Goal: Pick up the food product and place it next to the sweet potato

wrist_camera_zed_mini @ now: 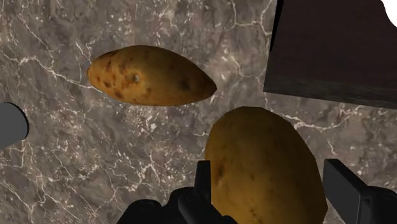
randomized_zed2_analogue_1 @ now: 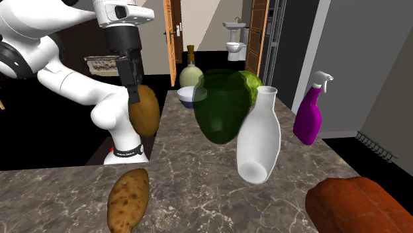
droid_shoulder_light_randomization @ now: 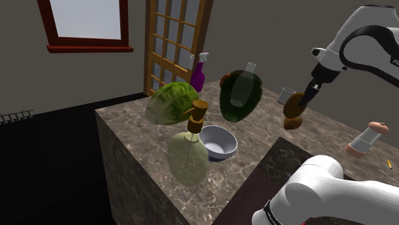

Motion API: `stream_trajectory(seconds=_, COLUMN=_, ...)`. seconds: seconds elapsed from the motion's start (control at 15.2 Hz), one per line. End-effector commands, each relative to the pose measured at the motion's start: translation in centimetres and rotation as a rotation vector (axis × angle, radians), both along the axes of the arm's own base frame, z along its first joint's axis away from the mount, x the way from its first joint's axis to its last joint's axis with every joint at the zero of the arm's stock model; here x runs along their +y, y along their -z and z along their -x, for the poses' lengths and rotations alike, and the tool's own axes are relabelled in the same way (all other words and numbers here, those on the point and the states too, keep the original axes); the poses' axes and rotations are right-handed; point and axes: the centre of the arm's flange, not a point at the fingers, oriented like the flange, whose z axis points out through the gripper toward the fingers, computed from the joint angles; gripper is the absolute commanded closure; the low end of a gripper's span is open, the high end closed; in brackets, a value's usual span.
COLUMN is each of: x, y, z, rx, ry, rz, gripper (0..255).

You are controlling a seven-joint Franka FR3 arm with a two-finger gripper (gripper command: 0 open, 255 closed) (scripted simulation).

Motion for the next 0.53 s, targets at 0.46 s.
stream_trajectory(seconds=0.46, x=-9.2, y=0.1, z=7.0, rx=0.001, ry=-0.001, rz=0.001, gripper=255)
